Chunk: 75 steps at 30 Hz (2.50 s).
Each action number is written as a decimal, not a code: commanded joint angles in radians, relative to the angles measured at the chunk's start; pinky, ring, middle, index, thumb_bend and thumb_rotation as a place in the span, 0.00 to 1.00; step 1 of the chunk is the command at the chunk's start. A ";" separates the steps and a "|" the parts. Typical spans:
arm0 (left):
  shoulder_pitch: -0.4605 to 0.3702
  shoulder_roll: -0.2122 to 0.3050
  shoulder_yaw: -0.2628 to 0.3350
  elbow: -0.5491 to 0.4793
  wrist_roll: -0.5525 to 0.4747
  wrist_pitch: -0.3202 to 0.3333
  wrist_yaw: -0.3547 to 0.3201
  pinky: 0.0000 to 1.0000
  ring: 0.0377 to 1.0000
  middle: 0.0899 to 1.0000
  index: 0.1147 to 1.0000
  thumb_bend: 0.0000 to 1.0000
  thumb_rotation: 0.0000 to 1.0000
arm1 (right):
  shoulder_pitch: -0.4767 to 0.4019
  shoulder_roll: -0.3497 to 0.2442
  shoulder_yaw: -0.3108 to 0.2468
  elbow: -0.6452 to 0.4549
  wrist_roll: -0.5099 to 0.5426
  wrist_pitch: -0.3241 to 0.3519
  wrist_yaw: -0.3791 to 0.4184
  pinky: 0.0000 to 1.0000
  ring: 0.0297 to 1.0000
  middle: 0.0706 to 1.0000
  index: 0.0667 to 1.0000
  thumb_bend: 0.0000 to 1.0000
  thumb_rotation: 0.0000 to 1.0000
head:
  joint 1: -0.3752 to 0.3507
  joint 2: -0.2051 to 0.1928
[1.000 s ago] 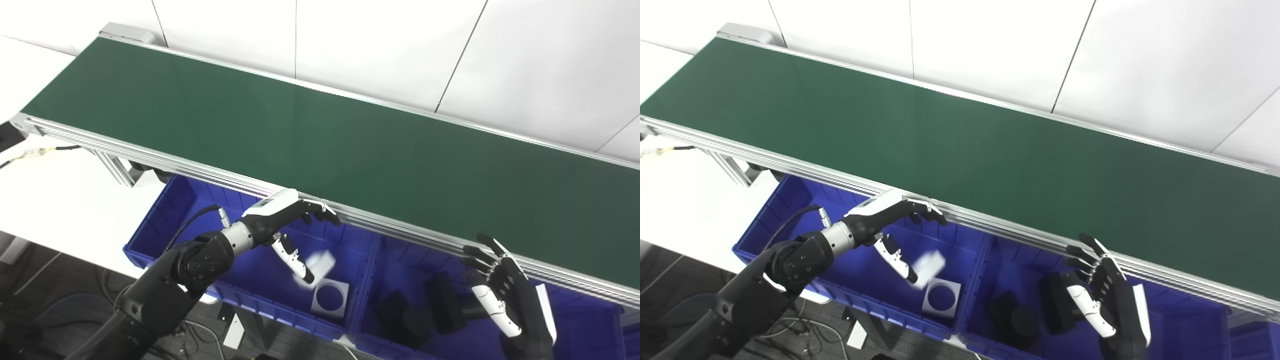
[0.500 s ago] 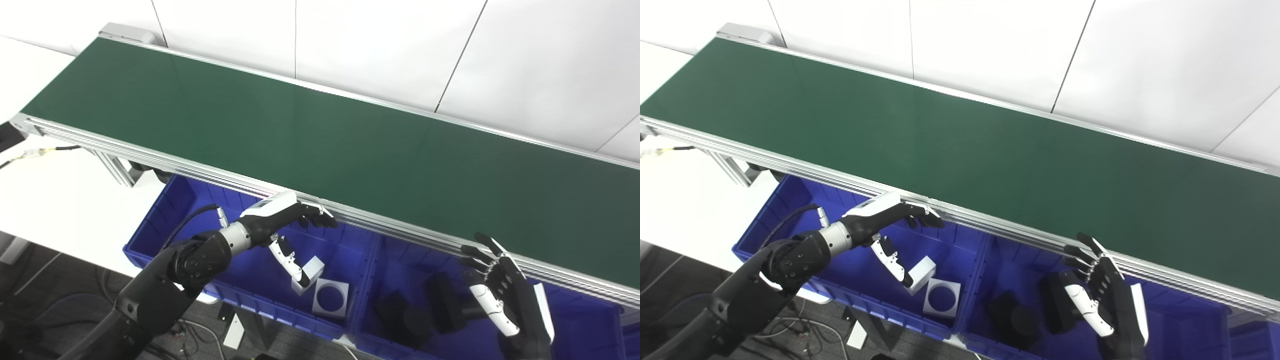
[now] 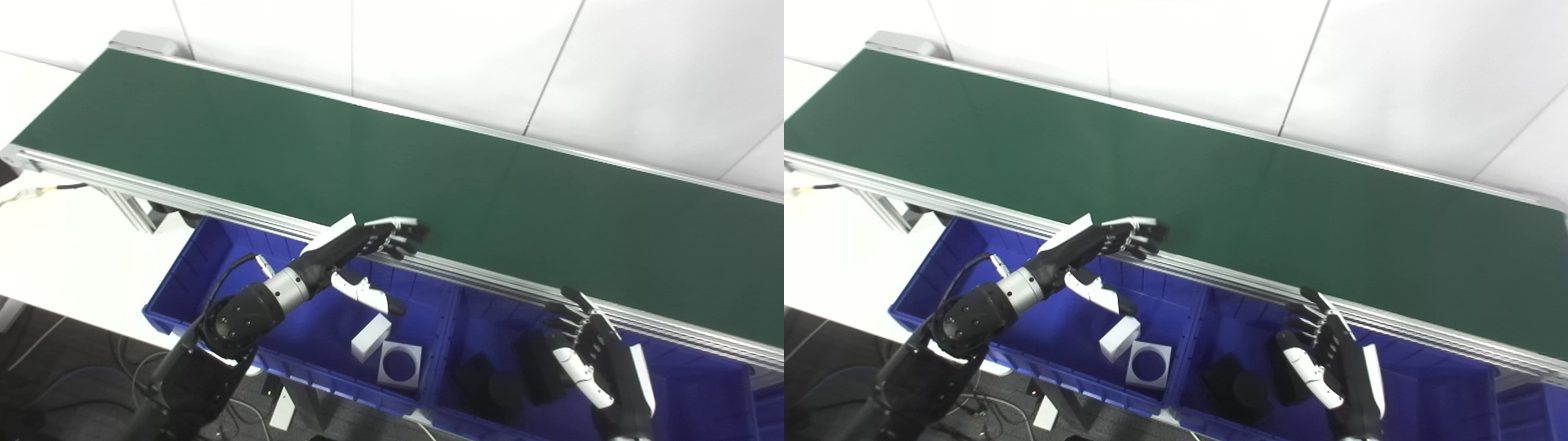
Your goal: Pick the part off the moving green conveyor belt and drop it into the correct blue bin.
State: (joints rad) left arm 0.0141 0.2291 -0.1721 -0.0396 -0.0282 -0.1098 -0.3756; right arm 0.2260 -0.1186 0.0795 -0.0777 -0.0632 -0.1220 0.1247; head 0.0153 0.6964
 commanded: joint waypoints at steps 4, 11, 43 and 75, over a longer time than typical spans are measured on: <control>-0.016 -0.028 0.027 0.069 -0.058 -0.082 0.007 0.75 0.84 0.87 0.90 1.00 0.56 | -0.003 0.014 0.013 0.001 -0.020 -0.078 -0.016 0.63 0.70 0.74 0.84 0.64 0.52 | -0.042 -0.015; -0.008 -0.055 0.035 0.216 -0.054 -0.201 0.015 0.73 0.81 0.85 0.87 0.95 0.59 | -0.006 0.049 0.040 0.036 -0.050 -0.095 -0.039 0.65 0.70 0.74 0.83 0.67 0.52 | -0.212 -0.055; -0.004 -0.060 0.070 0.399 -0.115 -0.310 -0.029 0.70 0.75 0.78 0.81 0.92 0.50 | -0.037 0.112 0.089 0.148 -0.085 -0.157 -0.094 0.66 0.72 0.75 0.83 0.72 0.53 | -0.375 -0.097; 0.001 -0.047 0.069 0.386 -0.135 -0.300 -0.075 0.77 0.80 0.81 0.84 0.92 0.43 | -0.044 0.116 0.101 0.158 -0.094 -0.160 -0.106 0.66 0.72 0.75 0.84 0.71 0.53 | -0.444 -0.047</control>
State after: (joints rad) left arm 0.0272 0.1652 -0.0997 0.3857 -0.1593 -0.4109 -0.4390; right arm 0.1887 -0.0054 0.1783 0.1183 -0.1588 -0.2730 0.0123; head -0.4293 0.6502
